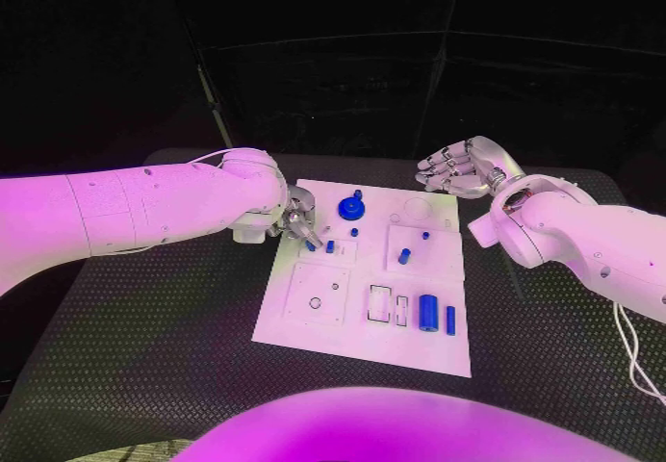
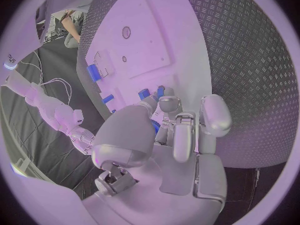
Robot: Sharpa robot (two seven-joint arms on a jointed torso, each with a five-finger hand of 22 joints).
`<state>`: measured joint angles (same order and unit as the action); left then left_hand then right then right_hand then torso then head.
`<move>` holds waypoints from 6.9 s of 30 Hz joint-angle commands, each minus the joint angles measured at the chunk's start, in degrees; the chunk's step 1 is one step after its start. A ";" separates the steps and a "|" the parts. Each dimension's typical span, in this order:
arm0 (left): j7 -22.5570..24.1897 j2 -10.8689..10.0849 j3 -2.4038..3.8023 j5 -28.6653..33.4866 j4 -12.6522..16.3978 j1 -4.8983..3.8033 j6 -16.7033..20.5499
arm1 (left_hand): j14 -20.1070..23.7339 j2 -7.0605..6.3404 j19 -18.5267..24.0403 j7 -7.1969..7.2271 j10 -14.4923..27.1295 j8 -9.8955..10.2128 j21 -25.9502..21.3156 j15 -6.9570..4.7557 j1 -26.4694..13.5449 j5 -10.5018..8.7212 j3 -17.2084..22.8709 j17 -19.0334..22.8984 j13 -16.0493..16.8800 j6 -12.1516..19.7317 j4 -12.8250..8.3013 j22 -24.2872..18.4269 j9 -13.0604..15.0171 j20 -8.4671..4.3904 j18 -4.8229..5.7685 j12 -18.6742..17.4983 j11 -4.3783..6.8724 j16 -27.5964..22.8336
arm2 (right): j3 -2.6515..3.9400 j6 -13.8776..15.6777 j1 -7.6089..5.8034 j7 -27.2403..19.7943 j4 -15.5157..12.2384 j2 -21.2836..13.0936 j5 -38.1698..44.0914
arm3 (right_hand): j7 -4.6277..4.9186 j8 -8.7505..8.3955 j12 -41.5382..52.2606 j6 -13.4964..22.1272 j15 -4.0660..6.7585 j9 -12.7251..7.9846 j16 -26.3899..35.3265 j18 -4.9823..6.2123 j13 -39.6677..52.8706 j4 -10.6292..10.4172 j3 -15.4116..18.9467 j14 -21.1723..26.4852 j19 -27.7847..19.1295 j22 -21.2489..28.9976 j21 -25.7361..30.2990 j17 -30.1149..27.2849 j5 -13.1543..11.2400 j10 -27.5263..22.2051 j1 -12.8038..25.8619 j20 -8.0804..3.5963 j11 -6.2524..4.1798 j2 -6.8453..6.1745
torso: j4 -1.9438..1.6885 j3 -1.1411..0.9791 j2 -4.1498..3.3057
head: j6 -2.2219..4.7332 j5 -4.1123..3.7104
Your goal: Assemble the parts on the task board
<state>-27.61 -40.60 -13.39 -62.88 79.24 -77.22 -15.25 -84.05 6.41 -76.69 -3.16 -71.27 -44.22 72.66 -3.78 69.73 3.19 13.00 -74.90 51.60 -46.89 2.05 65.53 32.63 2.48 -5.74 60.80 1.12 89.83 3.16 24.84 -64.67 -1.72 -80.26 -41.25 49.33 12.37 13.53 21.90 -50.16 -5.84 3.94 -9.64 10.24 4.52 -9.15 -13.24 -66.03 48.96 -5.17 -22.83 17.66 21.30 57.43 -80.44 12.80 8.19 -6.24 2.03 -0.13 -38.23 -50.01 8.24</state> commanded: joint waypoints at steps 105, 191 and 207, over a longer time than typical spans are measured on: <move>-0.25 0.89 -0.37 1.47 -1.93 0.64 0.60 | -5.95 -4.75 -0.81 0.84 -1.66 -0.69 0.22 -0.70 -14.49 0.24 -8.77 -15.10 -0.85 -3.09 5.98 0.89 0.08 -0.48 0.44 0.31 0.33 0.17 | 0.01 -0.51 -0.08 -0.56 0.35 0.27 -0.14 | 0.19 -0.29 -0.25 0.28 -0.03 0.03 0.59 0.26 -0.43 -0.11 -0.19 -0.48 0.43 0.29 0.73 -0.27 0.11 0.03 0.52 0.00 0.44 0.15 | -0.01 0.00 0.01 | 0.01 -0.33; 1.30 -1.34 -0.36 8.47 -0.72 0.00 2.83 | -5.95 -0.98 0.66 -0.93 1.52 4.80 -2.37 0.39 -5.57 0.43 -13.16 -15.10 -5.78 -1.05 3.50 -1.54 -4.40 0.48 -0.13 -3.42 -1.09 0.17 | -0.07 -0.94 0.07 -0.69 1.05 0.71 -0.51 | 0.19 -0.27 -0.24 0.29 -0.04 0.04 0.76 0.26 -0.57 -0.10 -0.20 -0.53 0.52 0.39 0.92 -0.36 0.12 0.06 0.56 0.01 0.44 0.22 | -0.01 0.01 -0.03 | 0.01 -0.55; 0.44 -0.81 -0.36 6.72 -1.27 0.00 1.58 | -5.95 -1.63 0.66 -1.10 1.61 5.24 -2.46 0.50 -6.03 0.33 -14.87 -15.10 -5.98 -1.33 3.98 -1.52 -5.11 0.61 -0.14 -3.47 -1.24 0.17 | -0.08 -0.98 0.09 -0.71 1.06 0.71 -0.65 | 0.19 -0.27 -0.24 0.29 -0.04 0.04 0.76 0.26 -0.57 -0.10 -0.20 -0.53 0.52 0.39 0.92 -0.36 0.12 0.06 0.56 0.01 0.44 0.22 | -0.04 0.01 -0.02 | 0.01 -0.57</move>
<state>-26.73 -41.46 -13.77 -55.32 78.00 -77.15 -12.64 -84.06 5.38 -76.20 -4.10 -70.01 -39.28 70.44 -3.77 63.84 3.36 -1.58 -74.90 45.68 -48.03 6.00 64.05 27.57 2.96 -5.74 57.58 -0.11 89.82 3.05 24.13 -64.49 -1.85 -79.11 -40.58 48.86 12.37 13.53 21.90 -50.16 -5.84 3.94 -9.19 10.24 4.02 -9.15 -13.24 -66.03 48.96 -4.85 -22.22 17.36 21.30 57.43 -80.44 12.80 8.19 -6.24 2.03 -0.12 -38.28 -50.01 7.69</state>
